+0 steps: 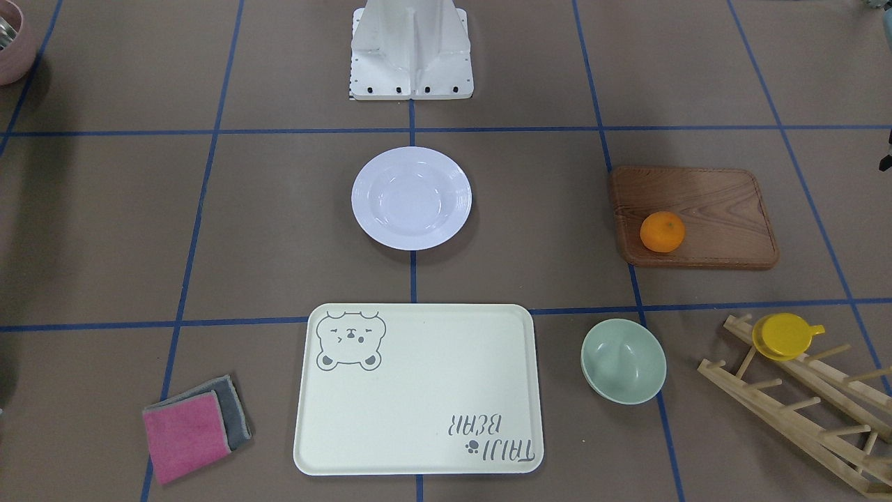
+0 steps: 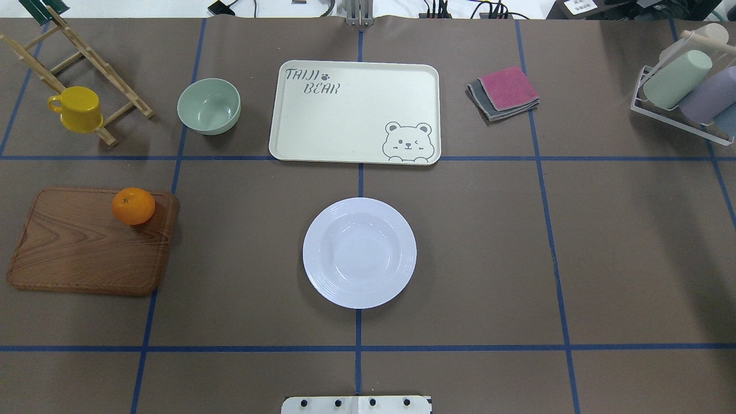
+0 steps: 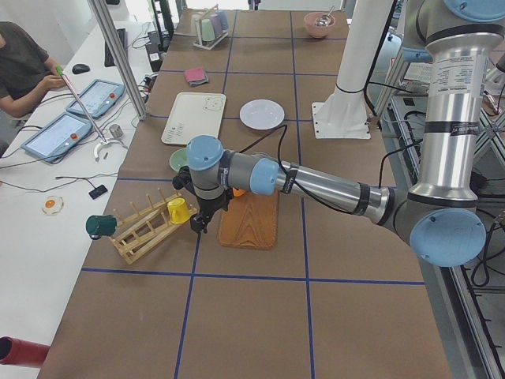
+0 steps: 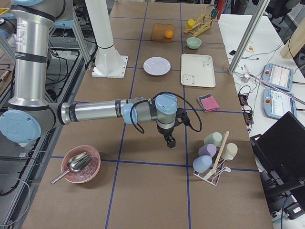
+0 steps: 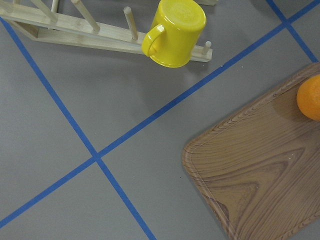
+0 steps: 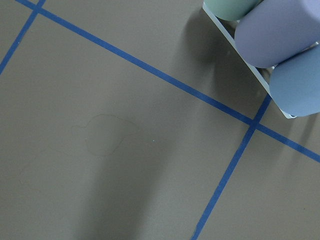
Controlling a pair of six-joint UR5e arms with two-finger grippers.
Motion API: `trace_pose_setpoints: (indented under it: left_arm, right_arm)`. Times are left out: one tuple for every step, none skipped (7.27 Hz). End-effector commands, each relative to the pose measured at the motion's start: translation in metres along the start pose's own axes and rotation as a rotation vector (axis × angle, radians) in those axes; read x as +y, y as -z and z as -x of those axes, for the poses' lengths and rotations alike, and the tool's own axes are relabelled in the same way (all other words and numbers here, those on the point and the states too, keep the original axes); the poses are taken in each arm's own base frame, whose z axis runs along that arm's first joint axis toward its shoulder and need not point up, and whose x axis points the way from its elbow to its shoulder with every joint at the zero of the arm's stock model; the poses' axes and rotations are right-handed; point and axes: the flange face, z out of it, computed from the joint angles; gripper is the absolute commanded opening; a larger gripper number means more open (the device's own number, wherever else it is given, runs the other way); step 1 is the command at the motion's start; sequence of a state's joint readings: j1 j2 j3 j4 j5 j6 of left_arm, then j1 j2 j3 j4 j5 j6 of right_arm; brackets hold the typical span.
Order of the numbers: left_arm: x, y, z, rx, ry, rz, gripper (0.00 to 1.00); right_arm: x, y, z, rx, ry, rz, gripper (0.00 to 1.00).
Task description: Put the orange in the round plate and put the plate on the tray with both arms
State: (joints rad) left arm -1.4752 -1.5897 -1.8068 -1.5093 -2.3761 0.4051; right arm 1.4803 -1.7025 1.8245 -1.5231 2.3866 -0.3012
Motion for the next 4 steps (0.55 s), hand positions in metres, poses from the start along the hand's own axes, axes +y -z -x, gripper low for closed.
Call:
trace_pose_setpoints:
  left_arm:
    - [0.000, -0.001, 0.000, 0.001, 0.002, 0.002, 0.99]
    - [0.000, -0.001, 0.000, 0.001, 0.002, 0.002, 0.99]
    - [-0.001, -0.001, 0.000, 0.001, 0.001, 0.001, 0.99]
    - [-0.001, -0.001, 0.000, 0.002, 0.001, 0.000, 0.99]
  right_arm:
    - [-0.005, -0.002, 0.005, -0.006, 0.015, 0.001, 1.00]
    - [-0.012, -0.010, 0.013, -0.015, 0.037, 0.015, 1.00]
    - [-0.020, -0.022, 0.025, -0.020, 0.094, 0.009, 1.00]
    - [-0.027, -0.031, 0.037, -0.027, 0.128, 0.000, 1.00]
